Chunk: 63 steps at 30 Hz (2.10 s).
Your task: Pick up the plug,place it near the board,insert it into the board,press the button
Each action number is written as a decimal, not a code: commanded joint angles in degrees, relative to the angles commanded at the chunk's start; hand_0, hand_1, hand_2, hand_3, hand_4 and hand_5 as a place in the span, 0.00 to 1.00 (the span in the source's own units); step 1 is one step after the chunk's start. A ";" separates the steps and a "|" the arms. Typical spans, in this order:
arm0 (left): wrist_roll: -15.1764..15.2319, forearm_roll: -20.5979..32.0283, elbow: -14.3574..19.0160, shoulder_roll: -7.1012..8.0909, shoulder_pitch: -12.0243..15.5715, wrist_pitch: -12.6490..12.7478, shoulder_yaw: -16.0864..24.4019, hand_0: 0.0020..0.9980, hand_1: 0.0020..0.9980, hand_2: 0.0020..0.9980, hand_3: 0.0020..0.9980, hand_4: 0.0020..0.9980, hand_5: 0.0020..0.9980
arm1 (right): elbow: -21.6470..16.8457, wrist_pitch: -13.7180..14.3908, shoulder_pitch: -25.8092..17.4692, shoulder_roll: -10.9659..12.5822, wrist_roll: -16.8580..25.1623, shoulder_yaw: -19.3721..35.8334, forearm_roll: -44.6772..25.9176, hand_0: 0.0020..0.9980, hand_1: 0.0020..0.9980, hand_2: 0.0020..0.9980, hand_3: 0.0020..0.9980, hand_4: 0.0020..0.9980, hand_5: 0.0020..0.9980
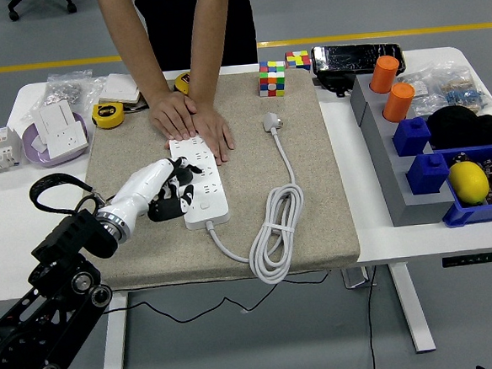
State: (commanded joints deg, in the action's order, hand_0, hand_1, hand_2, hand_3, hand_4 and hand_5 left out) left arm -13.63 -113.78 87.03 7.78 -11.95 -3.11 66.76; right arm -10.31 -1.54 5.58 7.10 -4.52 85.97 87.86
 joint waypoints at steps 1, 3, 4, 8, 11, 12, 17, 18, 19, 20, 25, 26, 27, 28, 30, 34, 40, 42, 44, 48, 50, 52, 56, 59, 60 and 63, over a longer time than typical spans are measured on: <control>2.07 2.13 -0.18 -0.10 0.23 2.15 0.95 0.40 0.35 0.44 0.63 0.66 0.11 | 0.00 0.02 -0.02 0.00 -0.02 0.05 -0.01 0.83 0.76 0.76 0.79 1.00 0.84; 5.42 6.30 -0.66 -0.48 0.73 5.21 2.53 0.40 0.35 0.44 0.63 0.66 0.11 | 0.00 0.03 -0.06 -0.02 -0.07 0.14 0.02 0.83 0.76 0.76 0.79 1.00 0.84; 7.11 8.75 -1.02 -0.80 1.10 6.30 3.28 0.40 0.35 0.44 0.63 0.66 0.11 | 0.00 0.04 -0.09 -0.05 -0.08 0.15 -0.01 0.83 0.76 0.76 0.79 1.00 0.84; 11.43 18.21 -2.20 -1.67 2.66 8.40 4.05 0.82 0.88 0.87 0.89 0.91 0.26 | 0.00 0.05 -0.06 -0.15 -0.02 0.13 -0.13 0.83 0.76 0.76 0.79 1.00 0.84; 14.25 25.25 -2.71 -1.91 3.67 9.44 3.20 0.82 0.88 0.87 0.89 0.91 0.26 | 0.00 0.06 -0.05 -0.21 0.00 0.12 -0.20 0.83 0.76 0.76 0.79 1.00 0.84; 15.38 27.86 -2.74 -1.98 4.28 9.76 2.87 1.00 1.00 1.00 1.00 0.98 0.32 | 0.00 0.07 -0.05 -0.23 -0.01 0.17 -0.19 0.83 0.76 0.76 0.79 1.00 0.84; 17.64 39.69 -2.51 -2.12 5.75 11.13 2.71 1.00 1.00 1.00 1.00 0.98 0.32 | 0.00 0.09 -0.19 -0.25 -0.06 0.33 -0.07 0.83 0.76 0.76 0.79 1.00 0.84; 17.69 42.04 -2.49 -2.06 5.87 11.16 2.67 1.00 1.00 1.00 1.00 1.00 0.35 | 0.00 0.08 -0.20 -0.26 -0.07 0.29 -0.10 0.83 0.76 0.76 0.79 1.00 0.84; 17.65 43.28 -2.46 -2.00 5.91 11.13 2.59 1.00 1.00 1.00 1.00 1.00 0.35 | 0.00 0.05 -0.20 -0.29 -0.08 0.29 -0.04 0.83 0.76 0.76 0.79 1.00 0.84; 17.58 43.70 -2.40 -1.96 5.94 11.10 2.54 1.00 1.00 1.00 1.00 1.00 0.35 | 0.00 0.04 -0.16 -0.33 -0.08 0.31 0.02 0.83 0.76 0.76 0.79 1.00 0.84; 17.25 42.68 -2.13 -1.92 6.15 11.24 2.78 1.00 1.00 1.00 1.00 1.00 0.36 | 0.00 0.05 0.16 -0.29 0.07 -0.01 -0.25 0.83 0.76 0.76 0.79 1.00 0.84; 17.14 42.49 -2.12 -1.90 6.14 11.25 2.80 1.00 1.00 1.00 1.00 1.00 0.36 | 0.00 0.05 0.21 -0.26 0.05 -0.02 -0.23 0.83 0.76 0.76 0.79 1.00 0.84; 17.02 42.15 -2.10 -1.86 6.10 11.27 2.82 1.00 1.00 1.00 1.00 1.00 0.36 | 0.00 0.05 0.25 -0.22 0.03 -0.04 -0.23 0.83 0.76 0.76 0.79 1.00 0.84; 16.89 41.78 -2.06 -1.84 6.08 11.30 2.86 1.00 1.00 1.00 1.00 1.00 0.36 | 0.00 0.05 0.26 -0.20 0.02 -0.03 -0.21 0.83 0.76 0.76 0.79 1.00 0.84; 16.36 39.73 -1.77 -1.72 6.03 11.70 2.99 0.72 0.76 0.70 1.00 0.97 0.33 | 0.00 0.03 0.18 -0.16 -0.03 0.04 -0.07 0.83 0.76 0.76 0.79 1.00 0.84; 15.00 35.56 -1.25 -1.47 5.80 11.36 3.23 0.72 0.76 0.70 1.00 0.97 0.33 | 0.00 -0.01 0.04 -0.15 -0.09 0.12 0.16 0.83 0.76 0.76 0.79 1.00 0.84; 10.46 22.14 0.52 -0.17 5.31 7.81 2.36 0.33 0.23 0.31 0.88 0.77 0.13 | 0.00 -0.03 0.01 -0.05 -0.04 0.12 0.27 0.83 0.76 0.76 0.79 1.00 0.84; 9.33 17.74 0.74 0.33 4.86 7.03 1.60 0.25 0.08 0.17 0.72 0.51 0.00 | 0.00 -0.03 0.08 0.03 -0.04 0.10 0.29 0.83 0.76 0.76 0.79 1.00 0.84; 8.24 13.59 0.57 0.72 4.16 6.04 0.61 0.25 0.08 0.17 0.72 0.51 0.00 | 0.00 -0.02 0.17 0.13 -0.05 0.13 0.33 0.83 0.76 0.76 0.79 1.00 0.84; 6.24 8.46 0.43 1.13 3.28 3.67 -0.74 0.22 0.03 0.14 0.68 0.51 0.00 | 0.00 0.03 0.19 0.22 -0.02 0.09 0.16 0.83 0.76 0.76 0.79 1.00 0.84; 5.23 6.48 0.39 1.24 2.87 2.54 -1.23 0.22 0.03 0.14 0.68 0.51 0.00 | 0.00 0.02 0.11 0.20 -0.06 0.13 0.21 0.83 0.76 0.76 0.79 1.00 0.84; 4.34 4.78 0.42 1.37 2.51 1.53 -1.80 0.22 0.03 0.14 0.68 0.51 0.00 | 0.00 -0.01 0.04 0.15 -0.10 0.14 0.25 0.83 0.76 0.76 0.79 1.00 0.84; 3.36 2.64 0.19 1.50 2.25 0.67 -2.79 0.21 0.02 0.14 0.70 0.53 0.00 | 0.00 -0.01 0.14 0.11 -0.03 -0.06 0.06 0.83 0.76 0.76 0.79 1.00 0.84; 2.16 -0.05 -0.45 1.44 1.80 -0.11 -3.65 0.21 0.02 0.14 0.70 0.53 0.00 | 0.00 0.02 0.28 0.19 0.03 -0.24 -0.16 0.83 0.76 0.76 0.79 1.00 0.84; 1.81 -0.60 -0.76 1.43 1.62 -0.43 -3.98 0.20 0.01 0.14 0.74 0.59 0.00 | 0.00 0.03 0.29 0.21 0.04 -0.26 -0.20 0.83 0.76 0.76 0.79 1.00 0.84; 1.09 -1.98 -1.93 1.36 0.93 -1.12 -5.01 0.20 0.01 0.14 0.74 0.59 0.00 | 0.00 0.03 0.30 0.24 -0.03 -0.22 -0.19 0.83 0.76 0.76 0.79 1.00 0.84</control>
State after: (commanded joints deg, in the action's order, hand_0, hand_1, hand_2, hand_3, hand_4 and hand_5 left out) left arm -12.54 -115.76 85.10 9.15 -11.03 -4.23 61.75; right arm -10.31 -1.51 5.88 7.34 -4.56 85.75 87.67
